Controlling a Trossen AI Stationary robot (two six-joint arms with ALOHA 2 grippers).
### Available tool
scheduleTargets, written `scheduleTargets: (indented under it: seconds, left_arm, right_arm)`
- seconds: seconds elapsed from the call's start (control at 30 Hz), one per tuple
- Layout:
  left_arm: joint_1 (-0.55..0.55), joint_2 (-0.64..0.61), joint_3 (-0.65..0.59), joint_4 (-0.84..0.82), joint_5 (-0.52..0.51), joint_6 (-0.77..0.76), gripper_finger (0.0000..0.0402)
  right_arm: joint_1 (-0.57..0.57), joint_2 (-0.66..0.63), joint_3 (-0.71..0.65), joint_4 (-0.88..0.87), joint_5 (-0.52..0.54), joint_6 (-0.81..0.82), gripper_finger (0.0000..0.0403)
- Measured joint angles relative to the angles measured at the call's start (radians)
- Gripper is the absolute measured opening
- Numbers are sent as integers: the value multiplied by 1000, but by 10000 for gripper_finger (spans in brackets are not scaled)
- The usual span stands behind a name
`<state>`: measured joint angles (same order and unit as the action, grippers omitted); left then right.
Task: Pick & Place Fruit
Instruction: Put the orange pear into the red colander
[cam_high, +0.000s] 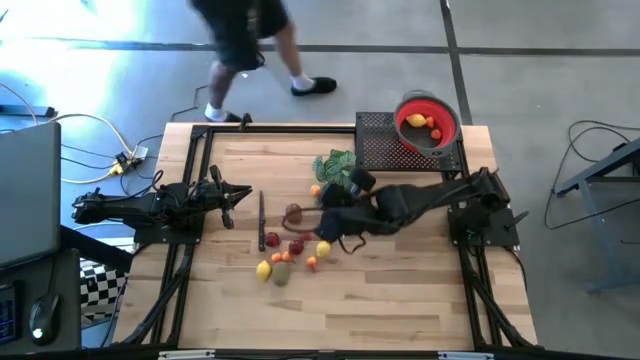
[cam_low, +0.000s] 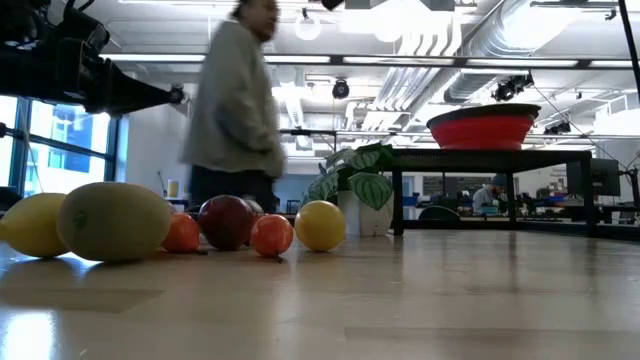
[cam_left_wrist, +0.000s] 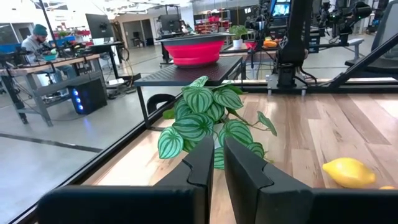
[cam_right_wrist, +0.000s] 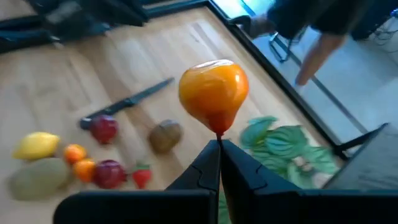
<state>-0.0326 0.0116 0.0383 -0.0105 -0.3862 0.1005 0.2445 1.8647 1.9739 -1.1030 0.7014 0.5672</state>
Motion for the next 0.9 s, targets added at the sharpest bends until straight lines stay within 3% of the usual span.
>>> scheduleTargets:
  seconds: [0.57, 0.9]
  left_arm:
    - [0, 0, 0, 0, 0, 1, 33]
    - [0, 0, 0, 4, -1, 52, 33]
  right_arm:
    - [-219, -50, 0, -208, -144, -102, 3]
    - [-328, -104, 0, -299, -154, -131, 3]
